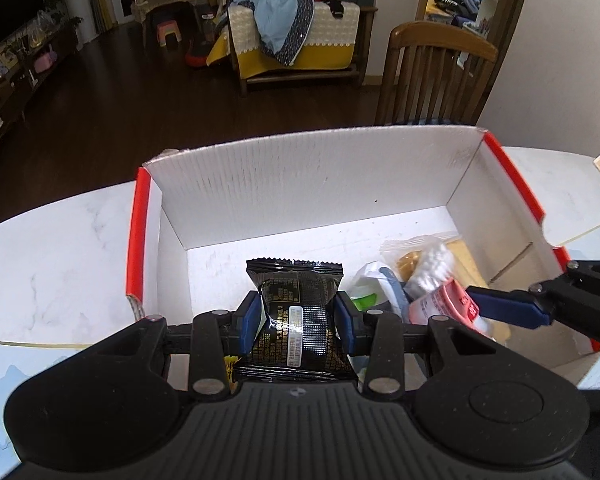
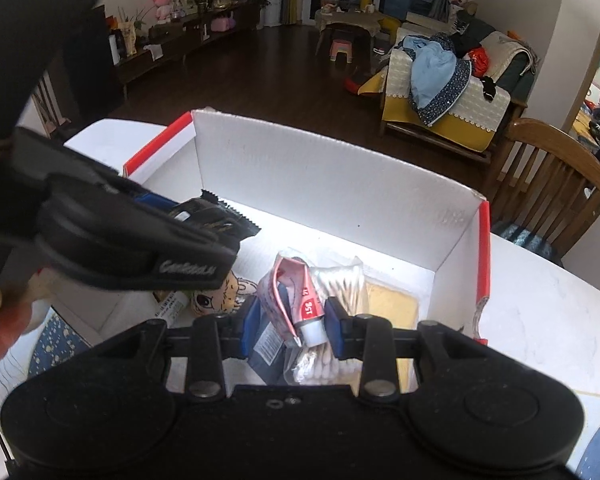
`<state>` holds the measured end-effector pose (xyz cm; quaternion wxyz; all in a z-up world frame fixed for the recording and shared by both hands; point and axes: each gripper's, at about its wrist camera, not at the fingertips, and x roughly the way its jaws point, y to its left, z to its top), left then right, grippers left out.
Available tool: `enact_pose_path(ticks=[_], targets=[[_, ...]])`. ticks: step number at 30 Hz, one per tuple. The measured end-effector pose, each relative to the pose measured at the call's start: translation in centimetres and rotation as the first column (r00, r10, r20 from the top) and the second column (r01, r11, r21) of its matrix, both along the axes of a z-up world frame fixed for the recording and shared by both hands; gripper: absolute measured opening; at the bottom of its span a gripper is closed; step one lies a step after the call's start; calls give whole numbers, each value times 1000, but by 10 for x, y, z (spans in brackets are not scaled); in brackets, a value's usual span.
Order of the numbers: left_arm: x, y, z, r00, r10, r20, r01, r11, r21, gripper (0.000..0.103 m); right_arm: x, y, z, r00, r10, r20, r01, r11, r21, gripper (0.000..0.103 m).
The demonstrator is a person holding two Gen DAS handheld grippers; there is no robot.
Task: Organize objects
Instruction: 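Lower both items into the red box and open both grippers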
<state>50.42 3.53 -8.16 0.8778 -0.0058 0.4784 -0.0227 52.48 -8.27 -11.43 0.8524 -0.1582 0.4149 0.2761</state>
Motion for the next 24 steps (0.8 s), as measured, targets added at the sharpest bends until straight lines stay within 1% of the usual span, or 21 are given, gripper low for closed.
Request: enact_pose_path(ticks=[6,10,12,15,18,19,21,23,24], targets=[[8,1,-11,999,4,-37,-4,1000,-2,38,2,3,-8,1000,4,-14,-4,1000,-7,35],[11,0,-18,997,3,-74,-3,1000,-2,39,1,3,-10,1000,9,-23,-9,1000,7,36],[11,-1,-20,997,1,-75,0,1000,12,39,-1,3,-11,1000,10,-24,-9,1000,10,36],[13,-3,-22,996,-2,-89,2,1000,4,39,-2,3,-11,1000,9,-24,-8,1000,10,37],[12,-3,-23,995,-4,-98,5,1000,13,39,-3,2,-11,1000,3,-26,-3,1000,16,38],[12,-3,-23,995,-2,-100,3,1000,13,39,-4,2,-11,1000,2,-27,-2,1000,18,39],[10,-1,-23,995,5,-99,-4,1000,8,39,-5,0,-10,1000,1,-28,-1,1000,22,45],[8,-2,-20,996,8,-84,-6,1000,23,39,-7,-2,-9,1000,1,-29,0,1000,26,49],[7,-3,-19,997,6,-75,-3,999,36,43,-8,-3,-9,1000,1,-30,0,1000,29,49]])
